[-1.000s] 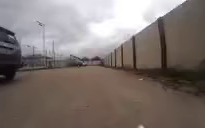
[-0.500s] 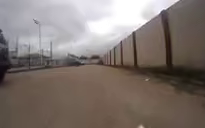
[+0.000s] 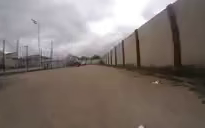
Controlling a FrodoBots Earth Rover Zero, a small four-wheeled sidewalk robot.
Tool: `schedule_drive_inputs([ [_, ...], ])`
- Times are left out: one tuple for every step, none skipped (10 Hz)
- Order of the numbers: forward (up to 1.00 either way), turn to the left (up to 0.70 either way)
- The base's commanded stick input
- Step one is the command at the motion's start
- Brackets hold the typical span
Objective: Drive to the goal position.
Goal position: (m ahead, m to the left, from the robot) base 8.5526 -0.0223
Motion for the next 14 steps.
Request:
schedule_drive_inputs([
  [1.00,0.08],
  [1.00,0.00],
  [1.00,0.00],
  [1.00,0.00],
  [1.00,0.00],
  [1.00,0.00],
  [1.00,0.00],
  [1.00,0.00],
  [1.00,0.00],
  [1.00,0.00],
  [1.00,0.00],
  [1.00,0.00],
  [1.00,0.00],
  [1.00,0.00],
])
